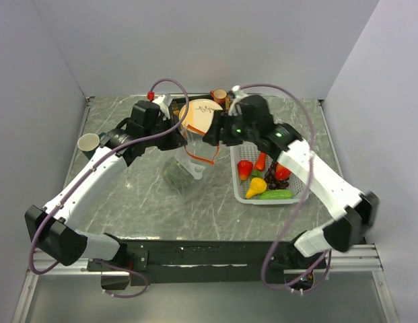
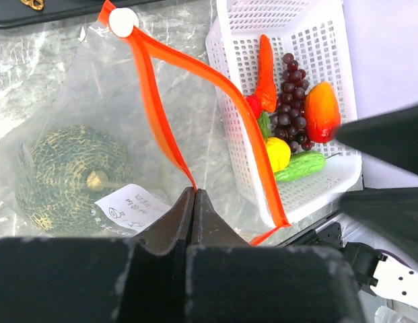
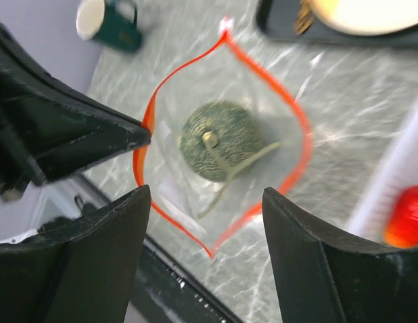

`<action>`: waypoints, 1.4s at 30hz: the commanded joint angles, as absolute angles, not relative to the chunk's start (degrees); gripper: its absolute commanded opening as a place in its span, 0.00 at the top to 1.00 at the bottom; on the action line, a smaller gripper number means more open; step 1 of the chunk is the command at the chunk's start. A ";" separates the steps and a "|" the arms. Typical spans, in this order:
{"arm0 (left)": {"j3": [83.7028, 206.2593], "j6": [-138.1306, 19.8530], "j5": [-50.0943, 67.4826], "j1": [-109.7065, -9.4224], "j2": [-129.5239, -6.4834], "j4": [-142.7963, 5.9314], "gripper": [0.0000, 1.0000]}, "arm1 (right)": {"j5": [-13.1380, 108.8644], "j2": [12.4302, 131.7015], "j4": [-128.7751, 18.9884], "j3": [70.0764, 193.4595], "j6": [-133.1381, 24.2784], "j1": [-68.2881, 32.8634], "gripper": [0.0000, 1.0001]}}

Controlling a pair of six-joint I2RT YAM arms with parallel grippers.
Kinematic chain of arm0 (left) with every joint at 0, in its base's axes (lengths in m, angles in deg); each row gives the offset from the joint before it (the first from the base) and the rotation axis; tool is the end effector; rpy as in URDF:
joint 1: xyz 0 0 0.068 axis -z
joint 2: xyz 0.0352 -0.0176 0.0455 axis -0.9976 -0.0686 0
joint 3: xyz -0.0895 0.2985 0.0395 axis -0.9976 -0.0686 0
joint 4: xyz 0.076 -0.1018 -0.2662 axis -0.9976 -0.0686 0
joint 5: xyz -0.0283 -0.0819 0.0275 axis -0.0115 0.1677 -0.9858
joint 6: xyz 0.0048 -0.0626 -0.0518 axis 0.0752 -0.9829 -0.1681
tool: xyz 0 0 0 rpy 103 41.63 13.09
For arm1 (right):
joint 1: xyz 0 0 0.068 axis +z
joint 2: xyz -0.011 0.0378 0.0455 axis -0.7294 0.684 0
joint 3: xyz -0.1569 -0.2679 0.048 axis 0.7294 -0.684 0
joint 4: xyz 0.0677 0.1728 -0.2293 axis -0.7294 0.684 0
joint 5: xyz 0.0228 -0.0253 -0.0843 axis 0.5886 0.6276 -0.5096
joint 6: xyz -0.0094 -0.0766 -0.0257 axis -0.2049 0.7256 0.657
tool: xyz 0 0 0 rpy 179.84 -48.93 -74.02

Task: Place the food in the zip-top bag and seal the zipper
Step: Place the fake vegetable in the zipper food storage bag, then adjust the zipper food storage bag at the center of the board.

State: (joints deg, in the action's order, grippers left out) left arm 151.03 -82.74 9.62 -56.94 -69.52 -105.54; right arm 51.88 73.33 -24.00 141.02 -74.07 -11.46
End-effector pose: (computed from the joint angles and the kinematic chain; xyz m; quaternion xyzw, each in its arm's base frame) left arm 0.2996 -0.1798 0.3986 -0.0087 0.8797 -0.3101 0.3605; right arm 0.3032 0.2327 0.4204 -0.1181 0.8503 0.3347 0.3886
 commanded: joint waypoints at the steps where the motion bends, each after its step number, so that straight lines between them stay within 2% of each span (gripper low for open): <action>1: 152.62 -82.54 9.13 -56.71 -68.97 -104.11 0.99 | 48.56 70.87 -25.35 135.86 -74.51 -15.80 0.25; 14: 151.21 -83.07 10.45 -56.80 -68.10 -102.79 0.99 | 59.11 82.47 -32.98 133.13 -81.01 -18.80 0.28; 16: 151.12 -82.89 10.28 -56.80 -68.18 -102.88 0.99 | 60.69 83.35 -33.60 133.91 -81.45 -18.80 0.40; 17: 151.12 -82.89 10.10 -56.71 -68.36 -103.05 0.99 | 62.18 83.88 -34.39 134.00 -81.63 -18.72 0.51; 18: 151.04 -82.72 9.84 -56.80 -68.36 -103.06 0.99 | 62.80 83.97 -34.66 134.09 -81.72 -18.63 0.75; 21: 151.73 -82.71 7.38 -57.32 -68.54 -103.67 0.99 | 65.00 83.53 -35.80 134.70 -81.54 -18.71 1.00; 25: 156.65 -81.05 4.57 -62.76 -69.24 -107.36 0.99 | 68.87 84.32 -37.03 138.99 -81.72 -17.49 1.00; 29: 162.79 -78.85 7.02 -71.36 -69.85 -109.11 0.99 | 72.74 88.44 -36.95 146.03 -82.24 -15.47 1.00; 33: 166.32 -77.01 6.50 -73.23 -70.47 -110.70 0.99 | 73.53 91.53 -36.85 151.75 -82.94 -13.62 1.00; 42: 152.89 -78.41 15.10 -73.23 -71.52 -104.21 0.99 | 70.20 97.33 -34.58 146.93 -82.78 -13.44 0.89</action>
